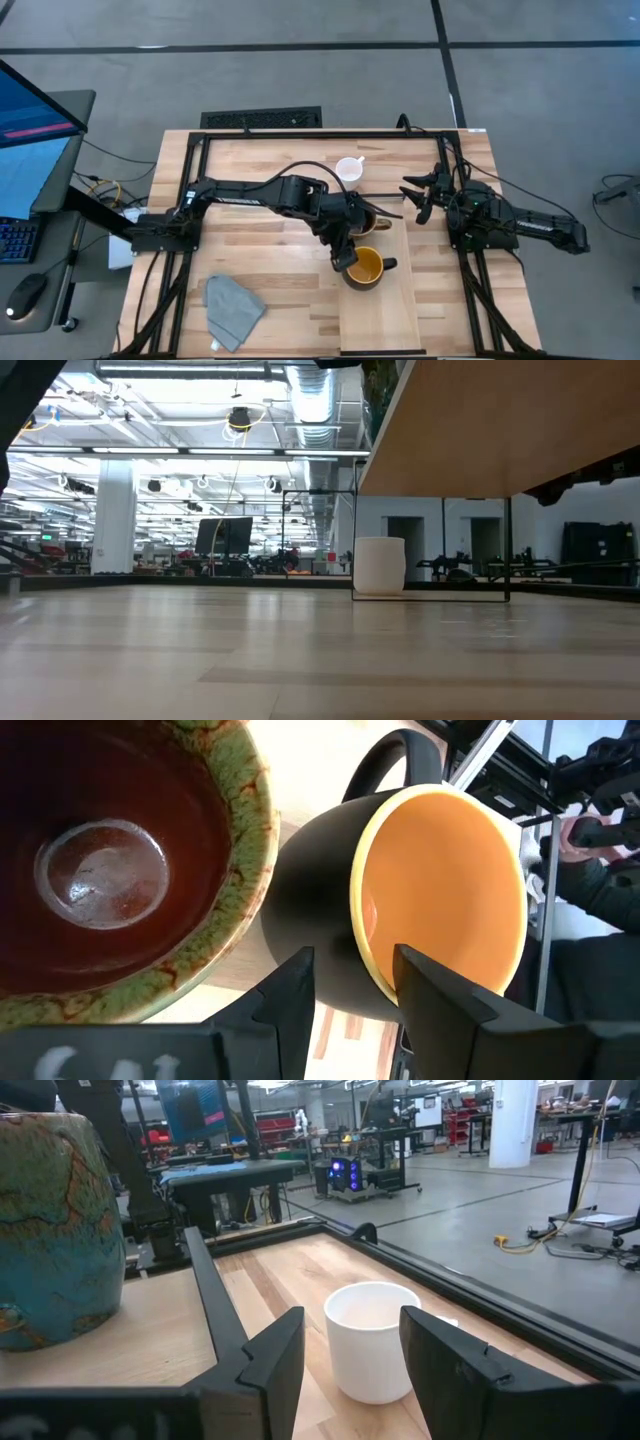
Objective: Stack small to large cups/mugs on shelf
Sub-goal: Put the black mug on the shelf, then put the white mug on the shelf
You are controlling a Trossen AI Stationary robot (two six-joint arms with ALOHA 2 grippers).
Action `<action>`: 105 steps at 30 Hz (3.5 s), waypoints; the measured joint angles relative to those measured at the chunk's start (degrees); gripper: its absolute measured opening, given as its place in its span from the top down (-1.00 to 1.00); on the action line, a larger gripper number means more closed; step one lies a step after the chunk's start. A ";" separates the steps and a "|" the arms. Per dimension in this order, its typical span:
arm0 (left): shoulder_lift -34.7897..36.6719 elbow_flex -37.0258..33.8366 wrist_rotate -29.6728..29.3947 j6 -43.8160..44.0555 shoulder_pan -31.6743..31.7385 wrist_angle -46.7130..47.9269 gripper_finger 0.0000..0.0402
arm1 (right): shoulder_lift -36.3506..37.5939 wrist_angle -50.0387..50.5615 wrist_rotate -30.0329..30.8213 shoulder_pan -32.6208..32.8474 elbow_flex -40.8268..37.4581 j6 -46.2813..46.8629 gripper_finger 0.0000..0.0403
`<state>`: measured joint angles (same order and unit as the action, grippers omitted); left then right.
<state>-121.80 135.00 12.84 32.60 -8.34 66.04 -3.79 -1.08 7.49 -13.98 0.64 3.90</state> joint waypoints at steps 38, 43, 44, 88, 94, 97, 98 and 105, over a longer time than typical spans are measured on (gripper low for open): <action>0.00 0.00 3.89 0.79 0.96 1.99 -0.30 | 0.00 0.00 -0.02 0.00 0.00 -0.87 0.06; 0.00 0.00 4.01 1.27 0.96 3.95 -0.30 | -0.01 0.01 -0.04 0.00 0.01 -0.88 0.06; 0.10 0.00 4.07 1.39 0.96 4.08 -0.30 | 0.00 0.01 -0.04 0.00 0.00 -0.87 0.06; 5.73 -1.14 -30.11 -16.49 -0.04 22.42 -0.30 | -0.76 0.02 -0.13 0.00 0.02 -1.45 0.06; 5.55 -1.14 -41.79 -16.62 -0.08 17.50 -0.30 | -0.76 0.02 -0.15 0.00 0.02 -2.84 0.06; 5.55 -1.14 -44.96 -12.87 -0.01 21.09 -0.30 | -0.76 0.04 -0.15 0.00 0.02 -2.84 0.06; 5.53 -1.14 -46.21 -11.91 -0.24 22.22 -0.30 | -0.76 0.04 -0.15 0.00 0.02 -2.84 0.06; 9.92 -1.19 -57.38 -6.81 -6.24 23.23 -0.30 | -0.76 0.04 -0.15 0.00 0.02 -2.45 0.06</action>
<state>-111.87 133.81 -44.54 25.79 -14.58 89.27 -4.56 -1.04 7.33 -13.98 0.67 1.45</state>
